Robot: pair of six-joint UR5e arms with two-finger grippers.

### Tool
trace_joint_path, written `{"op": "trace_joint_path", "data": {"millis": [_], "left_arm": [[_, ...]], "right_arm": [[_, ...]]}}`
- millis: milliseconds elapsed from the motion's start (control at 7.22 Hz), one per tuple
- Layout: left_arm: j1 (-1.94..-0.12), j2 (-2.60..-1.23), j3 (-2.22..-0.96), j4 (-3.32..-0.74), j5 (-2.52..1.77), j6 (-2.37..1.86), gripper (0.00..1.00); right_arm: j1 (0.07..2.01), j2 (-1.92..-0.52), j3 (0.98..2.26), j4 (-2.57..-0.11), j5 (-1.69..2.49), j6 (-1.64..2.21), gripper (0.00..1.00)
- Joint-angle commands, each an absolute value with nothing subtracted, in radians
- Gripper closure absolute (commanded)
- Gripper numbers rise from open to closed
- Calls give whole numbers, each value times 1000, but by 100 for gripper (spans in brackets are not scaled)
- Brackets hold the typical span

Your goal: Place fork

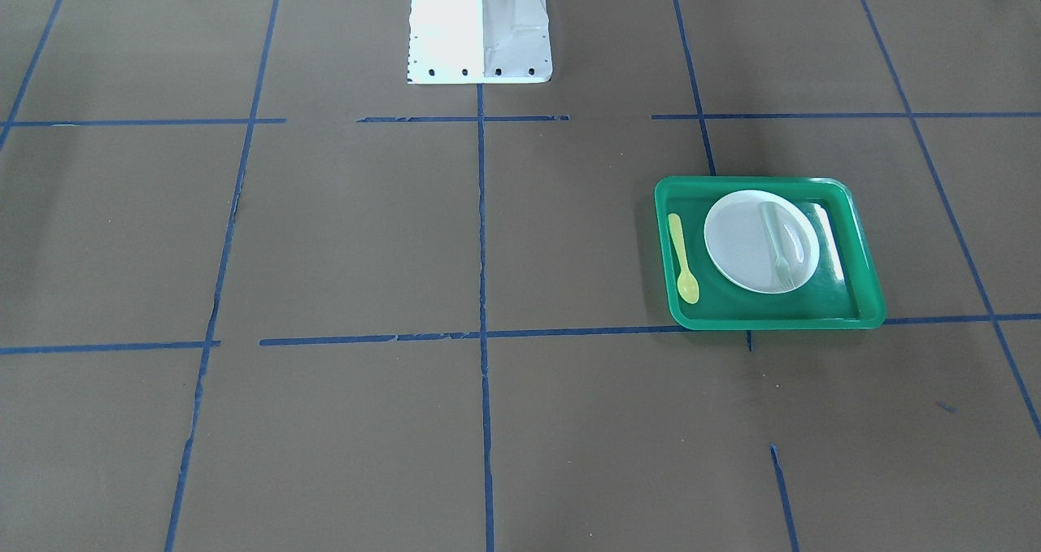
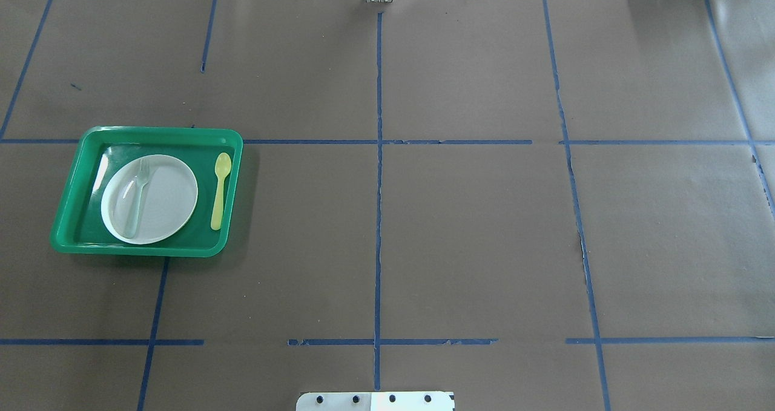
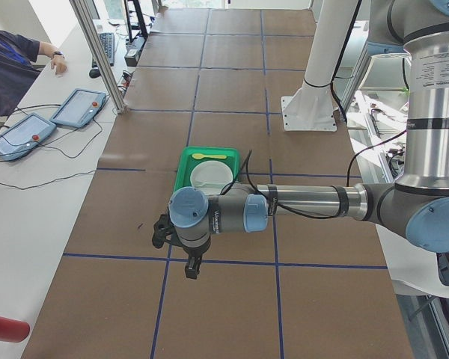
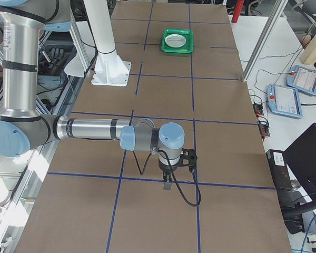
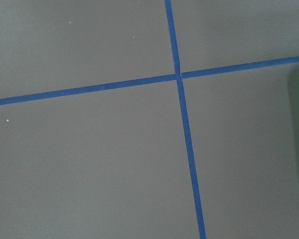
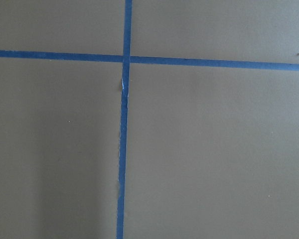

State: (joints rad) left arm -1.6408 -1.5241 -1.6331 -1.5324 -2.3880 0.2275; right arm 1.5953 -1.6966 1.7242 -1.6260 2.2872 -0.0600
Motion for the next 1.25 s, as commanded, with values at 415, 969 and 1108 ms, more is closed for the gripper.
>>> {"op": "trace_joint_path", "data": {"millis": [415, 969, 1108], "left_arm": [[-1312, -1616, -1738, -1735, -2378, -315, 0], [-1016, -1709, -1743, -1911, -2240, -792, 0], [-937, -1709, -1706, -1981, -2179, -855, 0]], "right_arm": [[1595, -1697, 1724, -1626, 2287, -60, 0], [1595, -1697, 1724, -1626, 2287, -61, 0], [1595, -1697, 1724, -1626, 2287, -61, 0]]}}
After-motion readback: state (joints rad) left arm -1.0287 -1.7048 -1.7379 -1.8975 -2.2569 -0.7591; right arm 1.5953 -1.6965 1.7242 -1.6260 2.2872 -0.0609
